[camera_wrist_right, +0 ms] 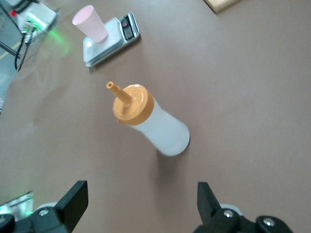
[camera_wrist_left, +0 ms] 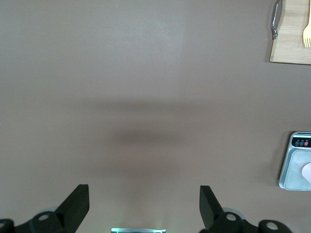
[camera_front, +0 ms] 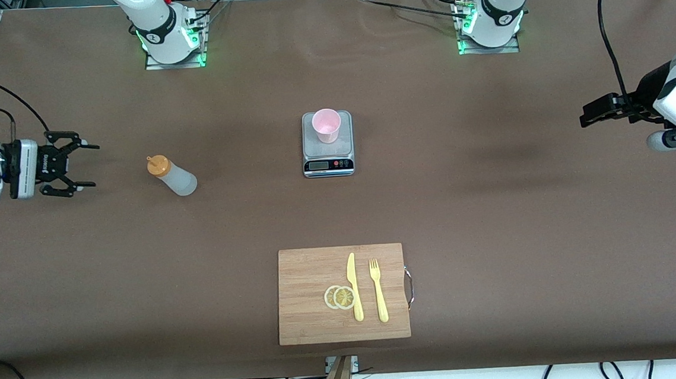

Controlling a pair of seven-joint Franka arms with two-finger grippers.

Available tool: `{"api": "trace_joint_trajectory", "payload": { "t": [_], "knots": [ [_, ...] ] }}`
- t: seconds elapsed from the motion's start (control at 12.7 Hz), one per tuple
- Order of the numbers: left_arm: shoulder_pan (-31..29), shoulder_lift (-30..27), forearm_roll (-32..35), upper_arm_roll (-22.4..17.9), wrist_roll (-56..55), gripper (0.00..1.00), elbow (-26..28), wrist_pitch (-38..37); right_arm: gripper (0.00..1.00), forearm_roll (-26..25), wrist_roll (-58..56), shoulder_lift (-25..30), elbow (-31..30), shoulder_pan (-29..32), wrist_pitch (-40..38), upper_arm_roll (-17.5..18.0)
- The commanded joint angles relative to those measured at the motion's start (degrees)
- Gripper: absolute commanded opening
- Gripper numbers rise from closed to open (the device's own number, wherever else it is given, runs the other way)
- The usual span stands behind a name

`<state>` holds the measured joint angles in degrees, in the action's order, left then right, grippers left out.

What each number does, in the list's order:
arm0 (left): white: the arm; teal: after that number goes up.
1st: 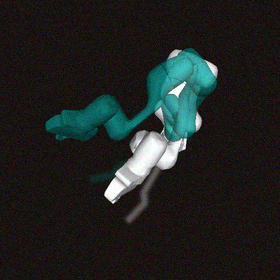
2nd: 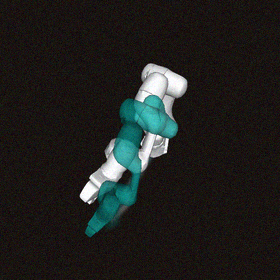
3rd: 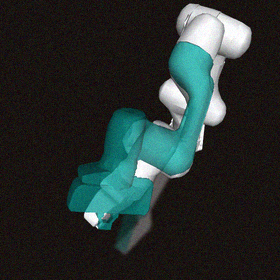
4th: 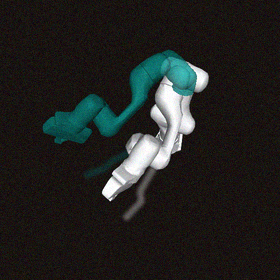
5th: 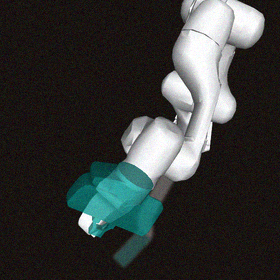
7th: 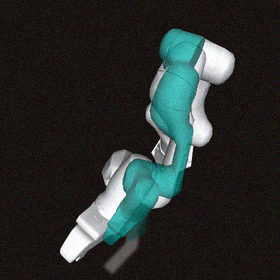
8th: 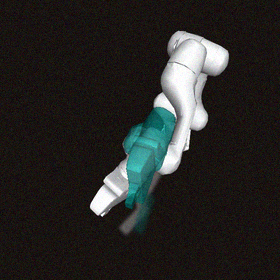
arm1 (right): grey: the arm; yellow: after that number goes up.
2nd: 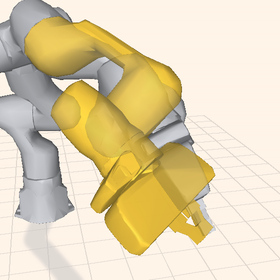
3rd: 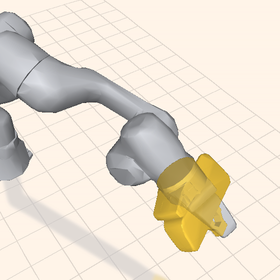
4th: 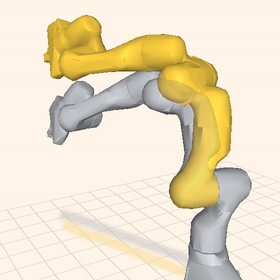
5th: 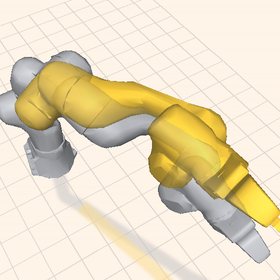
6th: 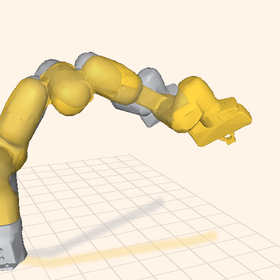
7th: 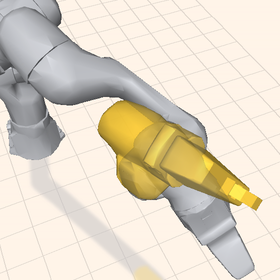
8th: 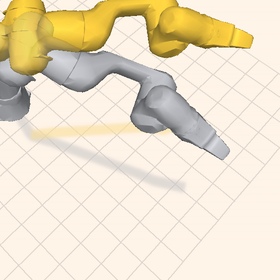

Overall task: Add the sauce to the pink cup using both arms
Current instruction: 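Reach the right gripper to the sauce bottle and grasp it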

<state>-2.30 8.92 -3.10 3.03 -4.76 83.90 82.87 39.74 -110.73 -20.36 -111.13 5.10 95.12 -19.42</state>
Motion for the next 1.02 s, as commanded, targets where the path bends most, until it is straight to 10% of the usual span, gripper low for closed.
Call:
{"api": "trace_joint_trajectory", "payload": {
  "t": [0.0, 0.95],
  "knots": [
    [0.28, 0.05, 1.08, 0.14, 1.16, 1.0, -0.49, -0.87, 0.99, 6.29, -12.71, -5.2, 0.39, 1.23, -1.42, 0.0],
    [0.37, 1.28, 0.55, -0.13, 1.16, 1.0, -3.04, -0.96, 0.98, 22.39, -42.54, -16.2, 0.92, 0.53, -12.06, 2.98]
  ]
}}
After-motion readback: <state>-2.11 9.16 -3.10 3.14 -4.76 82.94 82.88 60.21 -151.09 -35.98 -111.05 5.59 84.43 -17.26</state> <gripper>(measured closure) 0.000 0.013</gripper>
